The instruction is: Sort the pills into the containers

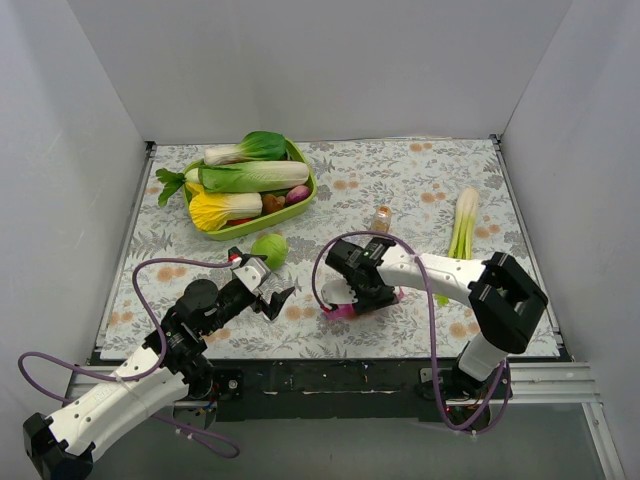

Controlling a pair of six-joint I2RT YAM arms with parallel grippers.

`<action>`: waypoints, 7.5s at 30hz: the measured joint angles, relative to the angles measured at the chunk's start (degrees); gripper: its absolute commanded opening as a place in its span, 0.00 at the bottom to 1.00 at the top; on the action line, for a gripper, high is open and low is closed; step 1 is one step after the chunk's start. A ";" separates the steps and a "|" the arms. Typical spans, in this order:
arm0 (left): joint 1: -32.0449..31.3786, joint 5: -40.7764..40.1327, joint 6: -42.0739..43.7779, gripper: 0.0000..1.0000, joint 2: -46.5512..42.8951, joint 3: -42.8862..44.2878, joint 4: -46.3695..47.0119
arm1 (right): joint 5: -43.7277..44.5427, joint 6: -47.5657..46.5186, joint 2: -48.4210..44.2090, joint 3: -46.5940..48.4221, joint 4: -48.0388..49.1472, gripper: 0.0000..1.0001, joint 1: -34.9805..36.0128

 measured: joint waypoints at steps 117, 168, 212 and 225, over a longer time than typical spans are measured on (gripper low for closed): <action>-3.76 19.34 -60.74 0.21 40.54 25.77 -7.58 | -83.56 20.35 -39.60 -20.09 38.51 0.02 -45.70; -4.85 25.31 -72.52 0.16 62.55 41.20 4.15 | -48.72 5.27 -37.77 -13.05 12.39 0.01 -32.74; -4.39 38.16 -41.13 0.32 63.32 49.88 -12.59 | -65.31 10.16 -33.81 -12.63 7.15 0.01 -34.32; -3.63 37.62 -43.98 0.83 63.19 50.12 -11.91 | -70.16 10.32 -35.34 -12.79 11.58 0.01 -34.27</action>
